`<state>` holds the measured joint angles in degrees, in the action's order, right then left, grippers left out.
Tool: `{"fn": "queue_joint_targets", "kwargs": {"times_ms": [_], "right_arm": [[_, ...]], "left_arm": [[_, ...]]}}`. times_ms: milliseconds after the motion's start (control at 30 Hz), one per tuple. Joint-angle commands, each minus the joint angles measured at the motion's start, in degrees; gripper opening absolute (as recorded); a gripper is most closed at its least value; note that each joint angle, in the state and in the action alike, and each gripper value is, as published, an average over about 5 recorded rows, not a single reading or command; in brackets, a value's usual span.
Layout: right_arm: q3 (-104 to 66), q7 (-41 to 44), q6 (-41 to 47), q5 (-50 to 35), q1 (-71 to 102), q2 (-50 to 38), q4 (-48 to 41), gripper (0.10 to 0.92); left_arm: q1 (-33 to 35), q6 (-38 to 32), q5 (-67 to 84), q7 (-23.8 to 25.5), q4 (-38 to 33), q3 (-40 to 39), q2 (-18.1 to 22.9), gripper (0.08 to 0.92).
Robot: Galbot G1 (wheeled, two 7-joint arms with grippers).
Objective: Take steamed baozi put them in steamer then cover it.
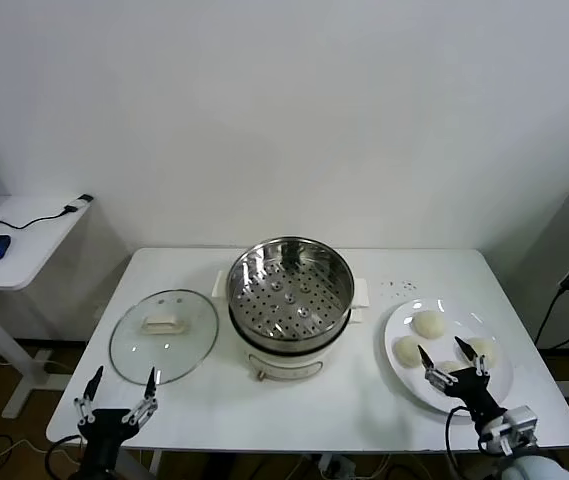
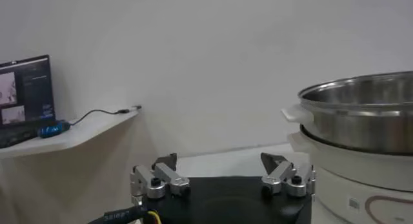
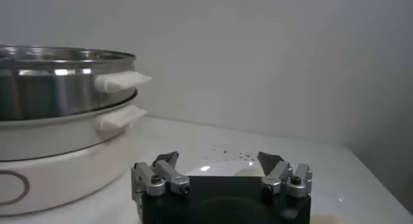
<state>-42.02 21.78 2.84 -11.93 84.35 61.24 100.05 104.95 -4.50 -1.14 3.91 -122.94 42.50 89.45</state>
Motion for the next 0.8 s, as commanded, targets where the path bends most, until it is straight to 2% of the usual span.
{"fn": "queue_joint_targets", "kwargs": {"times_ms": [33, 200, 433, 600, 800], "right_arm": [[-0.8, 9.1, 3.4, 7.6, -2.4, -9.5, -2.1, 0.823], [2.2, 20.5, 5.4, 10.0, -8.2, -23.7, -6.9, 0.823], [21.4, 34.3, 4.7, 12.2, -27.5, -39.9, -19.3, 0.823], [37.6, 40.1, 3.2, 14.2, -42.9, -43.4, -26.8, 0.823], [57.0, 42.7, 2.0, 16.1, -62.5, -40.2, -32.0, 0.823]], "left_arm": [[0.1, 0.0, 0.1, -0.1, -0.1, -0.1, -0.1, 0.823], [0.2, 0.0, 0.1, -0.2, -0.2, -0.3, -0.1, 0.823], [0.2, -0.1, 0.2, -0.3, 0.0, -0.4, 0.1, 0.823], [0.0, 0.0, 0.6, -0.4, 0.4, 0.1, 0.0, 0.823], [-0.4, 0.3, 0.6, -0.4, 0.7, -0.1, 0.4, 0.823]]}}
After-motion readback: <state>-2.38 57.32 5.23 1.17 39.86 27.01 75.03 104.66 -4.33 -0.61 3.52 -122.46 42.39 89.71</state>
